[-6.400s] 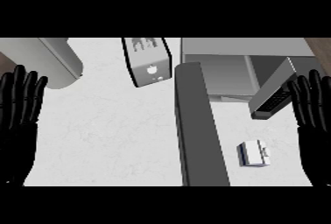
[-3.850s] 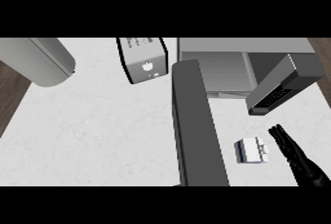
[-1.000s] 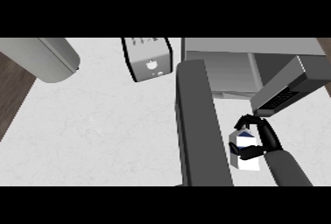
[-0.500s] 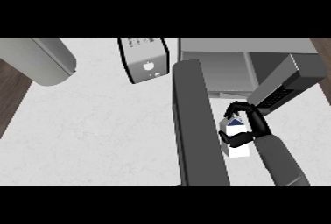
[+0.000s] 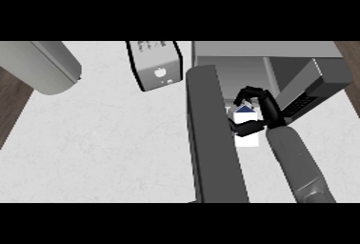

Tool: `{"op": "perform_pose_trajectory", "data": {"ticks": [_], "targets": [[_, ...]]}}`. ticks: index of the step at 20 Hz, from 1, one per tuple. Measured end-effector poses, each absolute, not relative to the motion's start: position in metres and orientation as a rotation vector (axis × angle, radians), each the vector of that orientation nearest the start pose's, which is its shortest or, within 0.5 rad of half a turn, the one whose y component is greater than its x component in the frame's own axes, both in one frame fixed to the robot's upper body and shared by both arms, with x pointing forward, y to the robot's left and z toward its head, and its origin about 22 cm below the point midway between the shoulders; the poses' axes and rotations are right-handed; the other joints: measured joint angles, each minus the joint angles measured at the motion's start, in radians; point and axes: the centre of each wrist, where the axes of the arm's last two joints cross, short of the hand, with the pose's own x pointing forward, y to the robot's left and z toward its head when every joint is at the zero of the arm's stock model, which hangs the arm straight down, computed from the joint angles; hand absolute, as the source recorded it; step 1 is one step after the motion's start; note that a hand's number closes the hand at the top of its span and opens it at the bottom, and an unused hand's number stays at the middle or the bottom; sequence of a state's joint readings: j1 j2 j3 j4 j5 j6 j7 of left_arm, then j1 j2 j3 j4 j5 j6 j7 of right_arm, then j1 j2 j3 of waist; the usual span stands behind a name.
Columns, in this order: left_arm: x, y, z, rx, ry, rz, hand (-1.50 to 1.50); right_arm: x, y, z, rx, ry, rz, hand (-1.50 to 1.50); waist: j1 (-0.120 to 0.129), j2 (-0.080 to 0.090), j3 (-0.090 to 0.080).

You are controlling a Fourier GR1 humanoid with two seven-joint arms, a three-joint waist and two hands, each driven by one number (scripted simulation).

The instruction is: Pick up the milk, place it into the microwave and close the microwave

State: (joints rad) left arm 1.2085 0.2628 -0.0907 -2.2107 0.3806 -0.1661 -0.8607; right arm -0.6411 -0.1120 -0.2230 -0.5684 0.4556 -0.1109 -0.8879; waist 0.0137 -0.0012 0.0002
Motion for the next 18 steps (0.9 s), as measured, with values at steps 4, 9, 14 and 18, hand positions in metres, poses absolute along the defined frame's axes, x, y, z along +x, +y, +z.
{"op": "perform_pose_trajectory", "data": {"ticks": [4, 9, 14, 18], "targets": [[-0.028, 0.289, 0.041, 0.085, -1.951, 0.234, -1.50, 0.390, -0.223, -0.022, -0.225, -1.998, 0.586, 1.50, 0.004, 0.002, 0.000], [-0.019, 0.291, 0.037, 0.086, -1.945, 0.229, -1.50, 0.411, -0.216, 0.000, -0.278, -1.961, 0.605, 1.50, 0.018, 0.009, 0.001], [-0.012, 0.298, 0.035, 0.056, -1.934, 0.218, -1.50, 0.424, -0.215, 0.014, -0.417, -1.932, 0.595, 1.50, 0.039, 0.021, 0.002], [-0.003, 0.300, 0.034, 0.046, -1.938, 0.205, -1.50, 0.429, -0.217, 0.019, -0.532, -1.882, 0.551, 1.50, 0.060, 0.033, 0.002]]}}
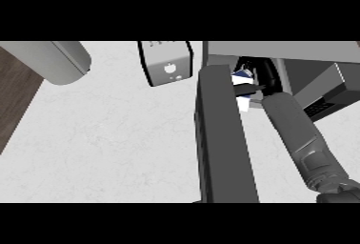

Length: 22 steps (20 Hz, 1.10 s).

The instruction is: Pick up the milk, place it into the microwave and close the microwave

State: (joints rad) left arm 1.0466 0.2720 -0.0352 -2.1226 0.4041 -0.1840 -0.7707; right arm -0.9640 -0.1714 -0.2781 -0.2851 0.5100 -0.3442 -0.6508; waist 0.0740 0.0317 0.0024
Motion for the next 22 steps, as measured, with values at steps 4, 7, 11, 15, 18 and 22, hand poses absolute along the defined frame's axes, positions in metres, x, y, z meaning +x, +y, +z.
{"op": "perform_pose_trajectory", "data": {"ticks": [4, 7, 11, 15, 18, 22], "targets": [[0.003, 0.305, 0.030, 0.028, -1.934, 0.194, -1.50, 0.434, -0.222, 0.027, -0.637, -1.852, 0.440, -1.50, 0.018, 0.011, 0.001], [0.007, 0.305, 0.028, 0.023, -1.937, 0.183, -1.50, 0.434, -0.222, 0.026, -0.688, -1.854, 0.382, -1.50, 0.031, 0.017, 0.001], [0.017, 0.311, 0.027, 0.022, -1.942, 0.155, -1.50, 0.435, -0.226, 0.027, -0.777, -1.850, 0.410, -1.50, 0.041, 0.025, 0.001], [0.023, 0.308, 0.027, 0.014, -1.944, 0.126, -1.50, 0.435, -0.225, 0.025, -0.766, -1.837, 0.458, -1.50, 0.048, 0.026, 0.002], [0.027, 0.308, 0.025, 0.001, -1.941, 0.104, -1.50, 0.433, -0.221, 0.020, -0.725, -1.835, 0.465, -1.50, 0.047, 0.024, 0.002], [0.033, 0.304, 0.022, -0.023, -1.942, 0.082, -1.50, 0.432, -0.221, 0.018, -0.645, -1.848, 0.466, -1.50, 0.043, 0.022, 0.003]]}}
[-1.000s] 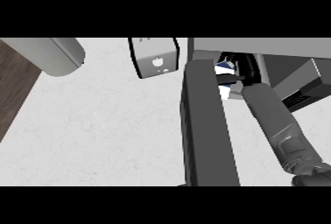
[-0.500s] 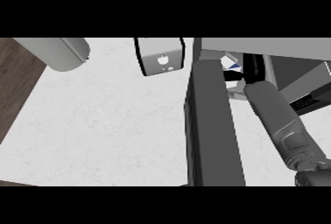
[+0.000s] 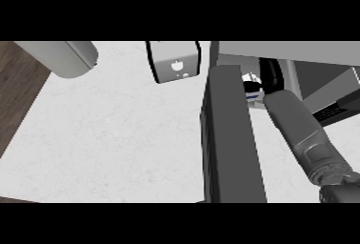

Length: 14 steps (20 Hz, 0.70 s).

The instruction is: Pick up the milk, place it into the microwave and close the microwave

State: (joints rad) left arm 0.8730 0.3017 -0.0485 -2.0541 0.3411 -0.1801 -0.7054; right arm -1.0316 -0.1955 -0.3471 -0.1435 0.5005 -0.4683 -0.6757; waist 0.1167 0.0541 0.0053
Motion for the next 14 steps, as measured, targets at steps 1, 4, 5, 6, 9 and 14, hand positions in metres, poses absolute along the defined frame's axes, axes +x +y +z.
{"op": "perform_pose_trajectory", "data": {"ticks": [1, 4, 5, 6, 9, 14], "targets": [[0.035, 0.303, 0.023, -0.031, -1.945, 0.080, -1.50, 0.432, -0.221, 0.017, -0.621, -1.853, 0.464, -1.50, -0.003, -0.002, 0.000], [0.036, 0.295, 0.022, -0.064, -1.939, 0.073, -1.50, 0.431, -0.220, 0.016, -0.551, -1.867, 0.448, -1.50, -0.006, -0.005, 0.000], [0.036, 0.293, 0.021, -0.072, -1.933, 0.074, -1.50, 0.431, -0.223, 0.017, -0.527, -1.875, 0.434, -1.50, -0.010, -0.007, 0.000], [0.037, 0.292, 0.020, -0.079, -1.931, 0.073, -1.50, 0.430, -0.226, 0.015, -0.503, -1.881, 0.426, -1.50, -0.015, -0.009, 0.000], [0.039, 0.288, 0.020, -0.108, -1.930, 0.072, -1.50, 0.425, -0.228, 0.005, -0.434, -1.896, 0.408, -1.50, -0.024, -0.014, -0.001], [0.047, 0.272, 0.018, -0.137, -1.936, 0.042, -1.50, 0.420, -0.229, -0.002, -0.308, -1.912, 0.371, -1.50, -0.048, -0.025, -0.001]]}}
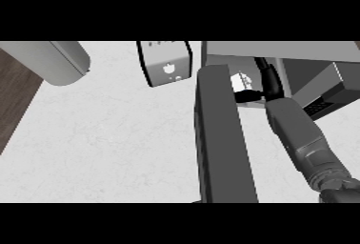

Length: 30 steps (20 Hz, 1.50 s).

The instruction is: Pick up the milk, place it into the microwave and close the microwave

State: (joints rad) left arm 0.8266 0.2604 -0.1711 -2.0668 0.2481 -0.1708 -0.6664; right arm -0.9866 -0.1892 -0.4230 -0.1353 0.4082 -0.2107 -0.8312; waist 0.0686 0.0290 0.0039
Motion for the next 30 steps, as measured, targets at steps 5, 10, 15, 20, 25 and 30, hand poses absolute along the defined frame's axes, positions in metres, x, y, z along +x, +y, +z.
{"op": "perform_pose_trajectory", "data": {"ticks": [5, 10, 15, 20, 25, 30], "targets": [[0.053, 0.252, 0.021, -0.167, -1.929, -0.002, -1.50, 0.406, -0.233, -0.024, -0.209, -1.905, 0.347, -1.50, -0.023, -0.011, -0.001], [0.066, 0.240, 0.025, -0.183, -1.911, -0.042, -1.50, 0.385, -0.241, -0.051, -0.137, -1.899, 0.318, -1.50, -0.048, -0.021, -0.002], [0.078, 0.218, 0.034, -0.219, -1.909, -0.087, -1.50, 0.364, -0.251, -0.074, -0.076, -1.873, 0.301, -1.50, -0.066, -0.029, -0.003], [0.093, 0.208, 0.035, -0.259, -1.862, -0.151, 1.50, 0.343, -0.264, -0.091, -0.020, -1.856, 0.287, -1.50, -0.084, -0.034, -0.004], [0.112, 0.190, 0.037, -0.283, -1.818, -0.228, 1.50, 0.319, -0.278, -0.106, 0.030, -1.856, 0.258, -1.50, -0.109, -0.041, -0.006], [0.139, 0.173, 0.030, -0.289, -1.784, -0.292, 1.50, 0.287, -0.299, -0.114, 0.009, -1.865, 0.246, -1.50, -0.119, -0.041, -0.006]]}}
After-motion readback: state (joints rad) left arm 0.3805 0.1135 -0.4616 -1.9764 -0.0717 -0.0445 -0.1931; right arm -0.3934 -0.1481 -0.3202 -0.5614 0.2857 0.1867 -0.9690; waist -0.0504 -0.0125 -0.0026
